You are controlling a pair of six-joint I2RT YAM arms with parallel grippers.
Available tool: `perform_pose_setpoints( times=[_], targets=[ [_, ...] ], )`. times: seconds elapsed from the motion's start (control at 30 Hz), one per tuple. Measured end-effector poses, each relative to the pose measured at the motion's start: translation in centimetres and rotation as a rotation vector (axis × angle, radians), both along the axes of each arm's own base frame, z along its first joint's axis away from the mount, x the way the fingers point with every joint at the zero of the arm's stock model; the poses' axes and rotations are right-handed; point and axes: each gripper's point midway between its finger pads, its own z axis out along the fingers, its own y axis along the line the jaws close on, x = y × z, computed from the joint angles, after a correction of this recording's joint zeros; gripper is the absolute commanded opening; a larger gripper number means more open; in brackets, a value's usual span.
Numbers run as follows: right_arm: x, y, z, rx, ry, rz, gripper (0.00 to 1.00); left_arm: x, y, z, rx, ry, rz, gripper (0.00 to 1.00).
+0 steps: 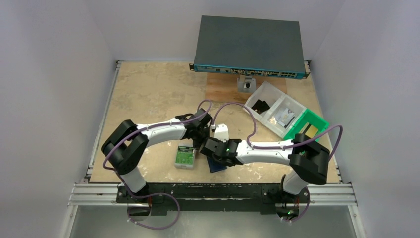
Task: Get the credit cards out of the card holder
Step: Open the card holder at the corner of the board.
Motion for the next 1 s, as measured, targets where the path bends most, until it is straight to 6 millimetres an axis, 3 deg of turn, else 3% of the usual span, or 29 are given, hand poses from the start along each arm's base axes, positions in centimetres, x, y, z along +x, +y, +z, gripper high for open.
perform_pose_setpoints(
  times=[0.17, 0.4, 1.0],
  targets=[
    [0.3, -1.5, 0.2, -0.083, -0.024, -0.014, 0.47, -0.1, 0.3, -0.1, 0.007, 0.005, -0.008, 0.0],
    [0.5, -1.7, 0.4, -0.147, -0.056, -0.021, 0.5, 0.0, 0.8, -0.3, 0.022, 0.007, -0.015, 0.0],
    [0.4, -1.2, 0.2, -0.148, -0.074, -0.021, 0.45, 0.0, 1.2, -0.5, 0.04, 0.015, -0.029, 0.0]
  ],
)
